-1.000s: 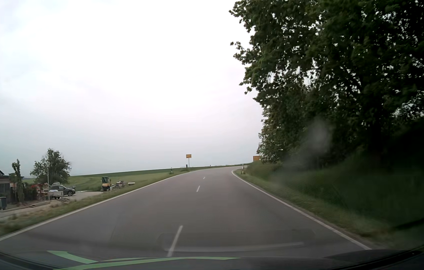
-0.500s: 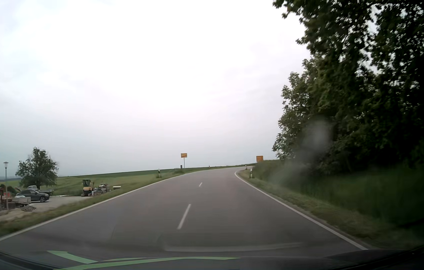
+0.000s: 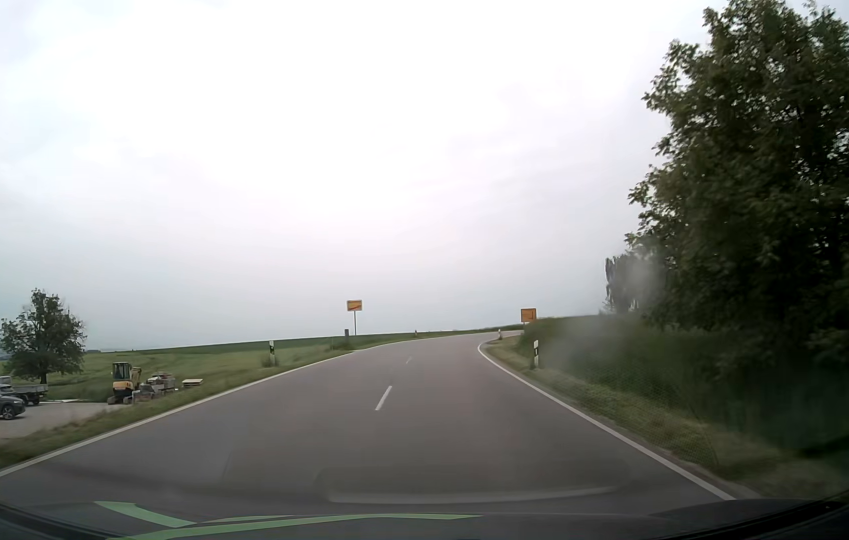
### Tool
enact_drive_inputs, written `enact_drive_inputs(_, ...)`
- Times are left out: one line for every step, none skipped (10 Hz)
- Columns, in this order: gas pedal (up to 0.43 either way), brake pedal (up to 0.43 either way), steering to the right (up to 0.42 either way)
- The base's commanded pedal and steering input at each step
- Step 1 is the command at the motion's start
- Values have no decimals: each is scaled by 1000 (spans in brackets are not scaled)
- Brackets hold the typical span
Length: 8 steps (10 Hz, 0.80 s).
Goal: Follow the waypoints while adhering to traffic rules and regulations
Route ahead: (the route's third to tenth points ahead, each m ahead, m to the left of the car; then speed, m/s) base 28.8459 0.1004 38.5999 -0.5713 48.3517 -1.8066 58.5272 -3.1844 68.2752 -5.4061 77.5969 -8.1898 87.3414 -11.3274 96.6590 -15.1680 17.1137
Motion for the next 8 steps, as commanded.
enact_drive_inputs(209, 0, 3)
enact_drive_inputs(189, 0, 5)
enact_drive_inputs(177, 0, 5)
enact_drive_inputs(157, 0, 7)
enact_drive_inputs(138, 0, 8)
enact_drive_inputs(130, 0, 9)
enact_drive_inputs(118, 0, 9)
enact_drive_inputs(118, 0, 10)
